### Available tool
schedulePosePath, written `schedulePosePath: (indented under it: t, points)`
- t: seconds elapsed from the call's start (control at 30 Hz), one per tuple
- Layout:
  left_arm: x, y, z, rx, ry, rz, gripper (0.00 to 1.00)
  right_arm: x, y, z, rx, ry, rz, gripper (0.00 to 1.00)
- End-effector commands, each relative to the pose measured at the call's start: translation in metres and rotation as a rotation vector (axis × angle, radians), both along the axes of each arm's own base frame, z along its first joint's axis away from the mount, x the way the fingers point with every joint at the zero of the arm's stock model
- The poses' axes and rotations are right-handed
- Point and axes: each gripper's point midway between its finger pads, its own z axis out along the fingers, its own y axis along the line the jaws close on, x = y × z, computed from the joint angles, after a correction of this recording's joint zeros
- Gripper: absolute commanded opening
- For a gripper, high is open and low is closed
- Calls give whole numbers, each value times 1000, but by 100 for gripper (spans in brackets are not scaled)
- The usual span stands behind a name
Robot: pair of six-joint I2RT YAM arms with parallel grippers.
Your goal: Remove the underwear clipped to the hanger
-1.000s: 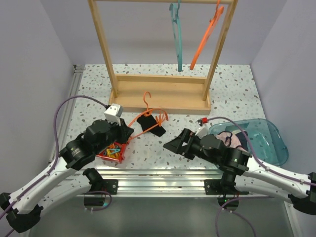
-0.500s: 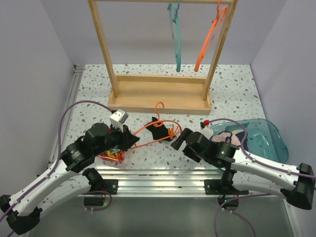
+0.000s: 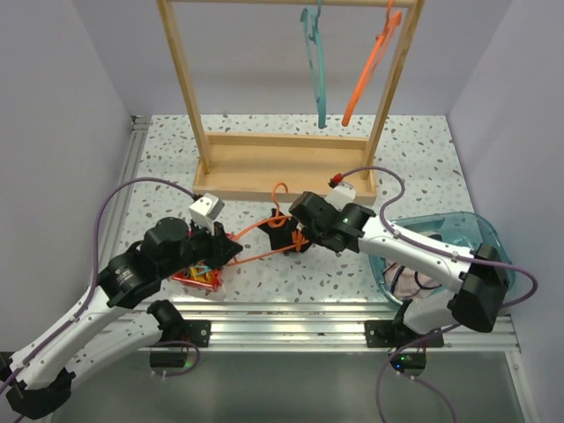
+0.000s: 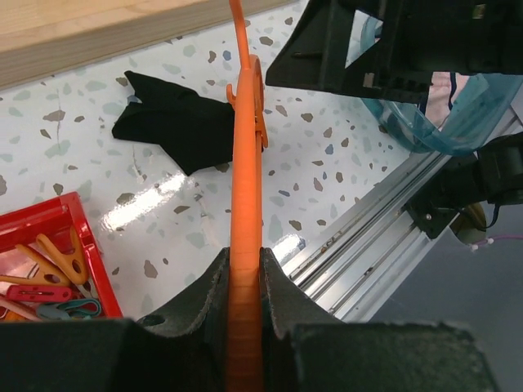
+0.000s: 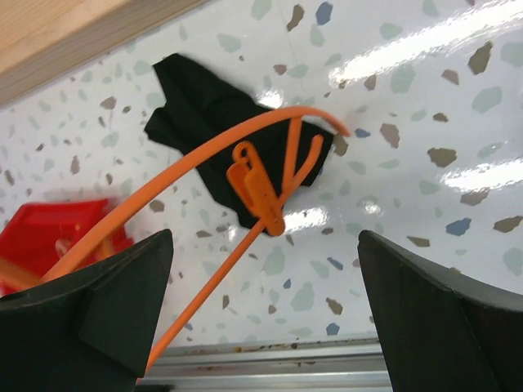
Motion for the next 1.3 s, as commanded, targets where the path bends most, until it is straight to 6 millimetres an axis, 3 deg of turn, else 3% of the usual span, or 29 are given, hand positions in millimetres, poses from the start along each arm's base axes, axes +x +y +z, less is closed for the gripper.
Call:
schedulePosePath:
  t: [0.0,0.23,0.4,0.6,0.77,0.97,1.03,1.27]
  points:
    - [3,5,27,-15,-59,20,0,22,-17,4,-123,-25,-23,99]
    - [7,6,39,-34,-65,51,0,37,9,-2,-116,-39,71,96]
    - [10,4,47,-51,-74,58,0,43,17,-20,-125,-9,86,96]
    - [14,9,64,-80,-102,105,0,49,6,-32,-176,-11,23,96]
    - [21,18,69,-77,-105,173,0,50,-9,-27,-214,-31,-35,95]
    - [32,49,67,-30,-97,360,0,35,-32,-15,-190,-44,-93,95]
    - [36,61,66,-21,-91,437,0,27,-38,-20,-184,-23,-95,96]
    - [44,72,70,-50,-94,541,0,-5,-29,-36,-50,80,-5,96]
